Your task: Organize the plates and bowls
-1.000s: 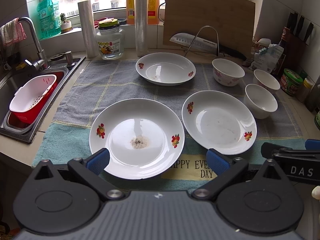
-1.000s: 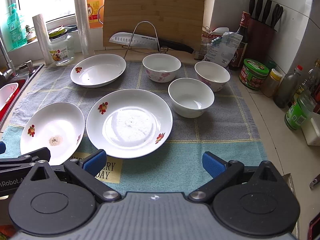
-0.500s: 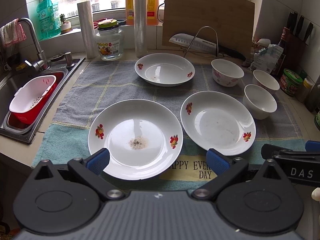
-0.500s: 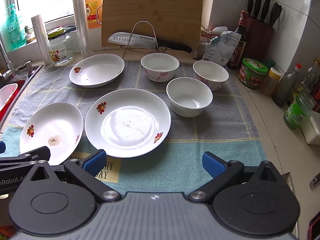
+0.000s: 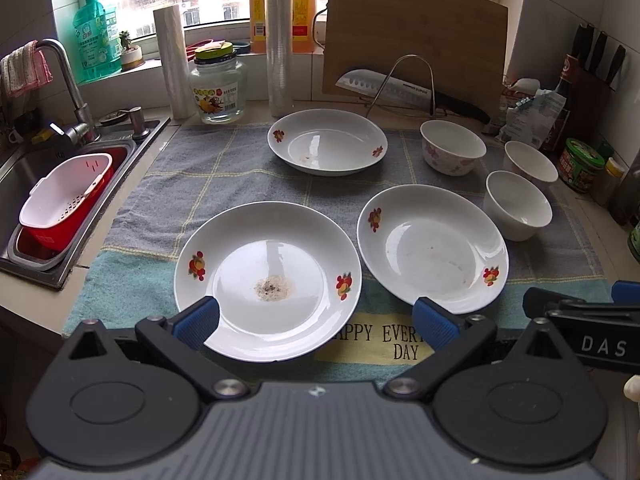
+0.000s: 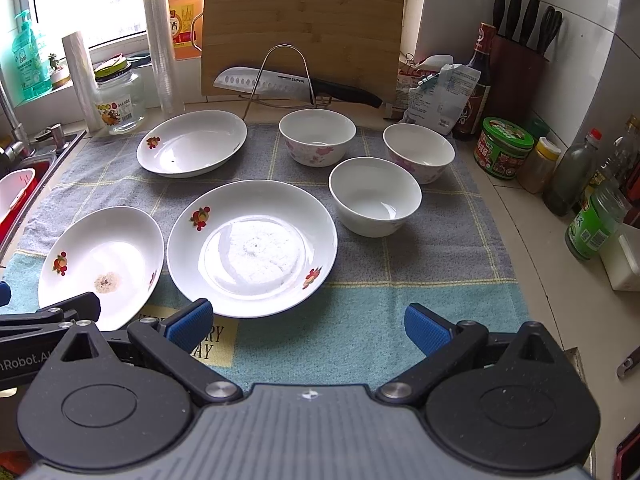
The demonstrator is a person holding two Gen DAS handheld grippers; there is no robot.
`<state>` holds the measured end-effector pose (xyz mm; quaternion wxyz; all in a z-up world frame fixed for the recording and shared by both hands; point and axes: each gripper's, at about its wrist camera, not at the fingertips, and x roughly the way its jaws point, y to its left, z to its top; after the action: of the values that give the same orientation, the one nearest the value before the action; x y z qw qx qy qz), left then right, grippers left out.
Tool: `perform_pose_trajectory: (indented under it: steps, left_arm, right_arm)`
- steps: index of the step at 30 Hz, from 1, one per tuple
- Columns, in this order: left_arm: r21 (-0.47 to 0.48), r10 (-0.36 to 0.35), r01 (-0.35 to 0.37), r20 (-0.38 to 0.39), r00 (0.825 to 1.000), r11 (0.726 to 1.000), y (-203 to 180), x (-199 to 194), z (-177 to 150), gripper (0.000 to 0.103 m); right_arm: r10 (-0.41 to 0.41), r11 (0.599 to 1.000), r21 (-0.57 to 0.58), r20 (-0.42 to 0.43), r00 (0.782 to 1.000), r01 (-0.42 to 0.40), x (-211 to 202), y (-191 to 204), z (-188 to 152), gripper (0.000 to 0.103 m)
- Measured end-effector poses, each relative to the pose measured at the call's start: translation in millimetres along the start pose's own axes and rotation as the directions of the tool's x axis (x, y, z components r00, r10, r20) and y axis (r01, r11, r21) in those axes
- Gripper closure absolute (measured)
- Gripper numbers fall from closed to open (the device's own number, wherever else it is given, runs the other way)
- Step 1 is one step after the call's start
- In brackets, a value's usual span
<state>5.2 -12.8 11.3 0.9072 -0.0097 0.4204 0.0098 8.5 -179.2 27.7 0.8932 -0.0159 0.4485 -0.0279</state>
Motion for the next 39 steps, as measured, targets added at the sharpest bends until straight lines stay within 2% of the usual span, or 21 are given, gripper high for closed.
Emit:
perform_pose_trajectory:
  steps: [24,32,39]
  left_arm:
    - [-0.027,0.023,-0.023,0.012,1.0,0.999,-12,5,3,0.001]
    - [-0.054,-0.002,0.006,0.068,0.998,0.999,-19,4,4,0.001]
    - [-0.053,0.002,0.003,0.093,0.996,0.999,-21,1,0,0.001]
  right_arm:
    - [0.041,0.999,-0.023,0.016,0.999,-0.041,10,-16,10,0.0]
    - [0.105,0.993,-0.06,0.054,0.993,-0.101,20,-28,20,0.0]
    - [0.184,0.98,-0.098,0.09,0.979,-0.175,27,-33,25,0.0]
